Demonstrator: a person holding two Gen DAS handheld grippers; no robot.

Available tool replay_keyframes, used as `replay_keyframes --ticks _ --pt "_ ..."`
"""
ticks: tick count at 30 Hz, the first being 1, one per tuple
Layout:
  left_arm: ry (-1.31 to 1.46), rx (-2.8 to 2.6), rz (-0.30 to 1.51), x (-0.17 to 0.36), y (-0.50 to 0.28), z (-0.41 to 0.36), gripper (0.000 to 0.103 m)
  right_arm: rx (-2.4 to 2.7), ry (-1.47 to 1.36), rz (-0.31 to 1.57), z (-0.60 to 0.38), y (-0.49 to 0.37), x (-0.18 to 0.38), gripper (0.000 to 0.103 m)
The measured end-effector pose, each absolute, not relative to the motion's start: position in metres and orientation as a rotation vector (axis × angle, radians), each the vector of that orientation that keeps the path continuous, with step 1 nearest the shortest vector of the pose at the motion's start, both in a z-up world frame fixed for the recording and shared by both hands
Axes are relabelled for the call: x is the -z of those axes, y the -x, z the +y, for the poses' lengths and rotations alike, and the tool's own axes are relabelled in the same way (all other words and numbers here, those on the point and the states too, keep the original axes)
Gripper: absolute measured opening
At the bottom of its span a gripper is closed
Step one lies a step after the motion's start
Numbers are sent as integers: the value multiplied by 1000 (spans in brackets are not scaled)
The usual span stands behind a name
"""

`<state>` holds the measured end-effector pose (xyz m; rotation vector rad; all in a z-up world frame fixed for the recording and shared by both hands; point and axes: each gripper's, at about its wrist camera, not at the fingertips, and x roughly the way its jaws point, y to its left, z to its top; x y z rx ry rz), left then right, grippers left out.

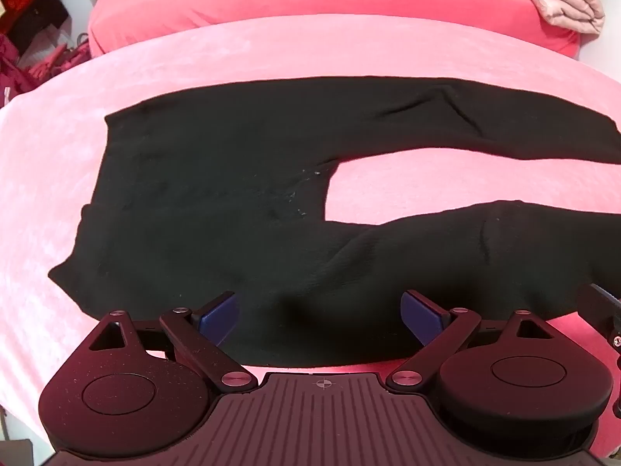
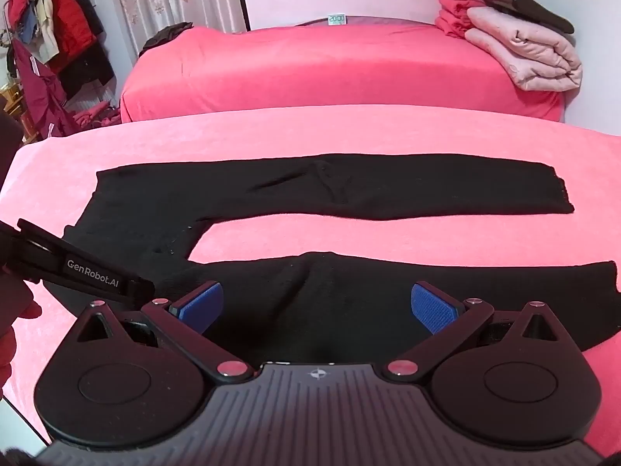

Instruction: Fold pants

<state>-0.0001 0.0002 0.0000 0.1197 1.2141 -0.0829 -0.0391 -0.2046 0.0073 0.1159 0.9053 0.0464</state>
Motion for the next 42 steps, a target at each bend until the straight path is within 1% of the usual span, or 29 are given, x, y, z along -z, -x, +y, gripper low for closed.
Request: replay_keyframes --ticks 42 --pt "-111 74 1205 1 1 4 103 -82 -133 925 -203 40 -5 103"
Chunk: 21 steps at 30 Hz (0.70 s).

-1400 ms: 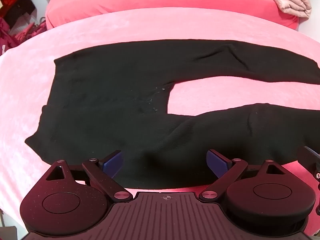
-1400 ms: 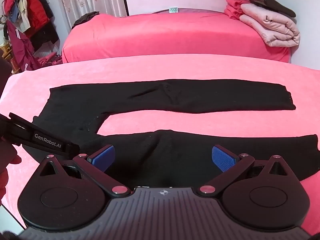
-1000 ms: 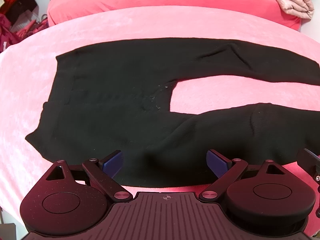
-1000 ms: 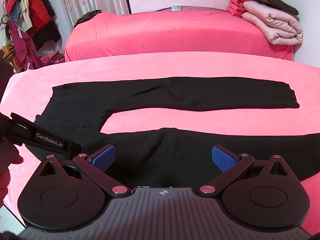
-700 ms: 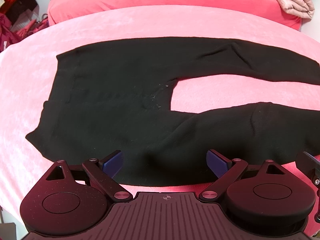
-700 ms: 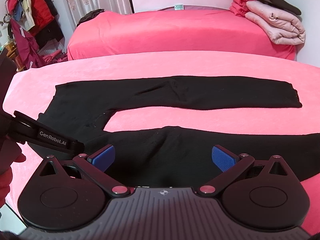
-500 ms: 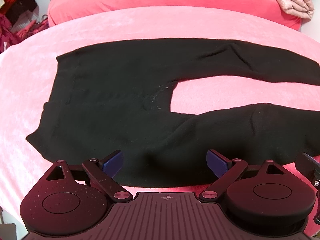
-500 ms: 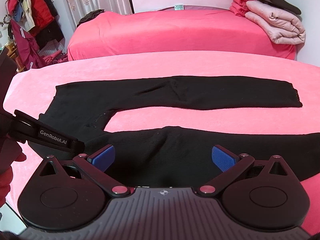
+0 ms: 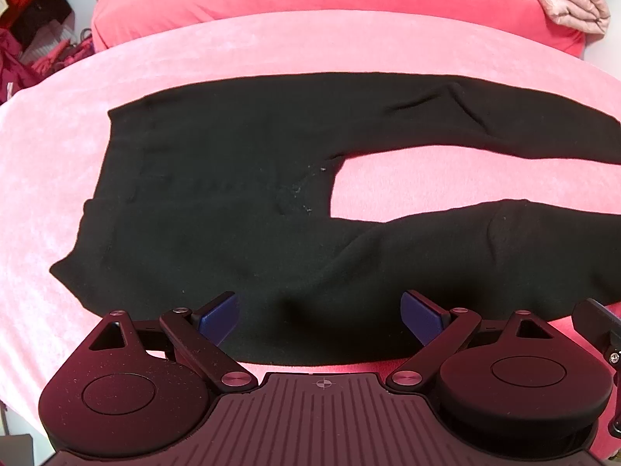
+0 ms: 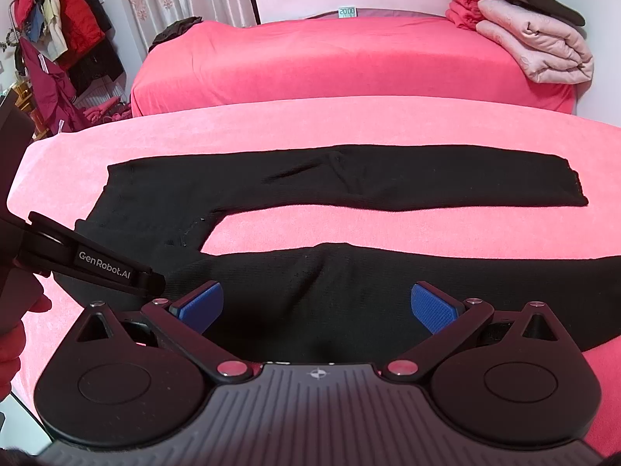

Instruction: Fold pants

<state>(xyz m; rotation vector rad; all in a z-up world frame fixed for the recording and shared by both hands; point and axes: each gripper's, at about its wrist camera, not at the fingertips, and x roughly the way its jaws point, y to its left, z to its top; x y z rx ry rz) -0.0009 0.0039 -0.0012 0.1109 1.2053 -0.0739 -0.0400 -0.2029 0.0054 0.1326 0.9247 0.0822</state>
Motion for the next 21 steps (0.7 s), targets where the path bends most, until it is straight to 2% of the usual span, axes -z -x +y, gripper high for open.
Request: replay_keyframes --ticks 15,21 --pt "-75 70 1225 9 -2 11 103 -82 -137 931 -204 40 -3 103" --pt "16 -35 1264 23 2 59 103 -46 -183 940 -221 39 4 103"
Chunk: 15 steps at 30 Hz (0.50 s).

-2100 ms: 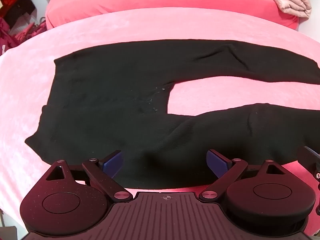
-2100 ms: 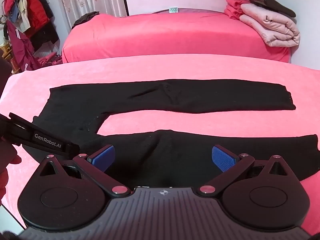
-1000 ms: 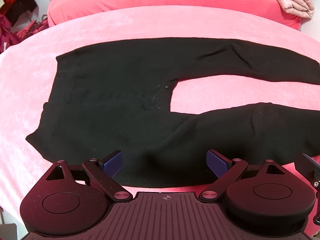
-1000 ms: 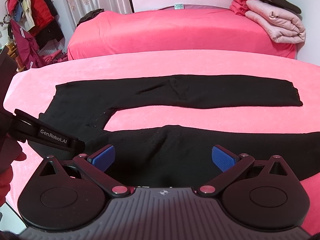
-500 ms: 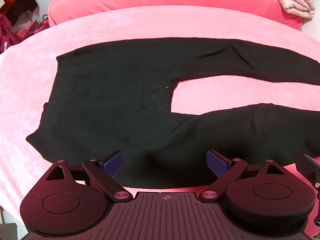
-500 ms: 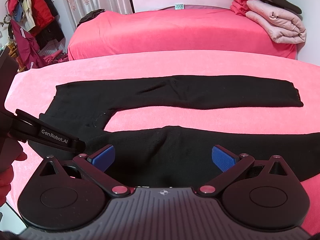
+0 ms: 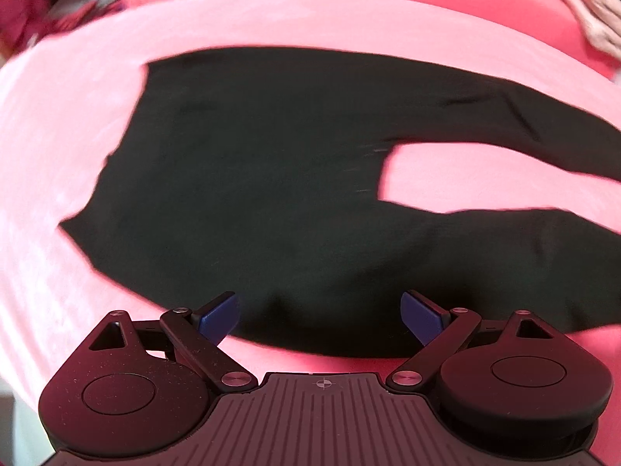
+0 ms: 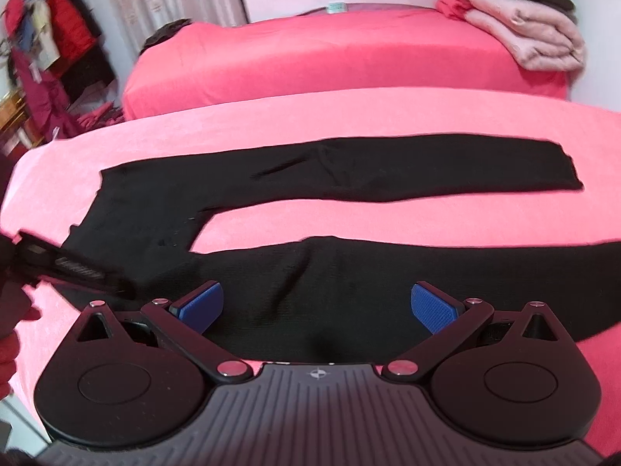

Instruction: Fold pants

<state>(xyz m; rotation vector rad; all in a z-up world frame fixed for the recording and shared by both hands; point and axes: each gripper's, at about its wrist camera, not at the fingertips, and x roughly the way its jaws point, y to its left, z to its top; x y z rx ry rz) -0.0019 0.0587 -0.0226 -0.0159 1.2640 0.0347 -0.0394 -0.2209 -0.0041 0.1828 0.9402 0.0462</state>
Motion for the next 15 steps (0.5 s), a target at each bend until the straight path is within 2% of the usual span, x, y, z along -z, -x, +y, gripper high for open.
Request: replay_keyframes --ticks 5,10,15 --pt "163 -193 1324 35 18 129 103 77 -284 977 -266 47 20 103" --pt "383 -291 1278 54 27 197 103 217 -419 974 -323 69 35 102" --pt "496 -325 1233 64 37 228 103 433 -580 906 -394 96 45 91"
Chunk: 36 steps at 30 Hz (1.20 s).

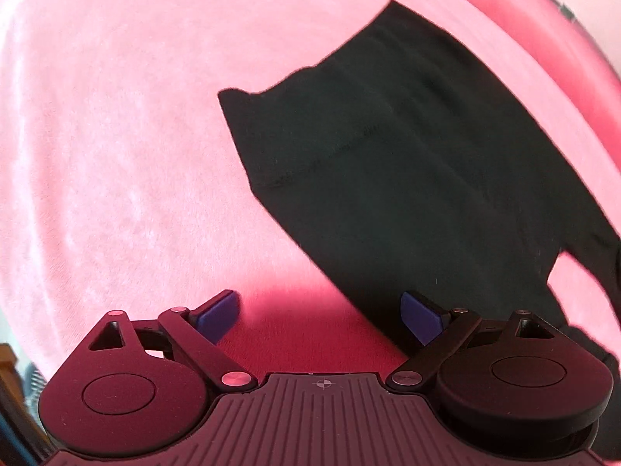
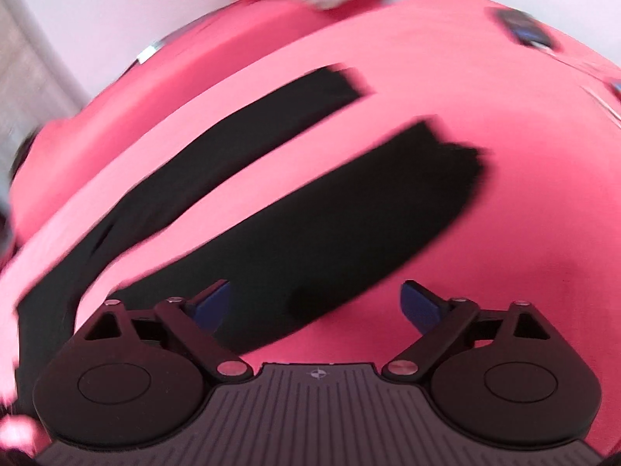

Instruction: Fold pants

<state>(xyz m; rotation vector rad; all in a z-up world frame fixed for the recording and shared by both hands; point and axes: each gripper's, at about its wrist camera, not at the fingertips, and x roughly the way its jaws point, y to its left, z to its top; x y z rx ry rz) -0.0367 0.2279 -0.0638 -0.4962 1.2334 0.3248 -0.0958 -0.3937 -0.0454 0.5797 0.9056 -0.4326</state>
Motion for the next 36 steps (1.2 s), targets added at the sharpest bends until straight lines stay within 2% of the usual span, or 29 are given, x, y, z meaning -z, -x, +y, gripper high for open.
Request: replay_keyframes --ticks 7,10,13,14,16,18,19,20,21,22,24,27,29,30,32,36 --pt "543 -329 1192 65 37 230 103 613 -744 820 -451 108 63 76" --pt "571 -336 1175 63 34 236 103 610 -726 813 -446 99 69 74" --pt "575 -351 1158 58 40 244 103 596 -679 817 -446 88 72 65" --pt "571 -355 1158 58 41 245 103 592 -658 822 -446 86 73 53" --pt "557 -370 1161 57 43 249 103 596 -629 837 -447 85 74 42" --pt "544 -384 1159 57 44 251 101 605 -614 842 -449 84 73 21" --pt "540 -387 1158 56 44 252 97 606 -615 845 -449 85 73 16" --pt "537 -394 1158 56 45 252 83 597 -624 842 -451 85 72 13" --pt "537 -398 1157 55 45 252 68 594 -629 837 -452 86 71 11" --pt "541 -403 1154 54 45 252 71 593 -625 835 -452 86 68 11" --pt "524 -422 1148 51 49 253 67 584 -611 823 -450 90 59 10" --pt "499 -433 1150 49 55 254 67 589 -590 773 -453 103 45 10" --pt "485 -448 1170 54 56 250 66 633 -588 802 -461 110 52 10" --pt "484 -453 1178 56 59 251 62 665 -622 824 -467 115 60 10" --pt "491 -451 1172 56 65 254 63 686 -693 811 -474 125 67 10" --pt "478 -441 1178 58 41 251 63 667 -650 825 -469 121 65 12"
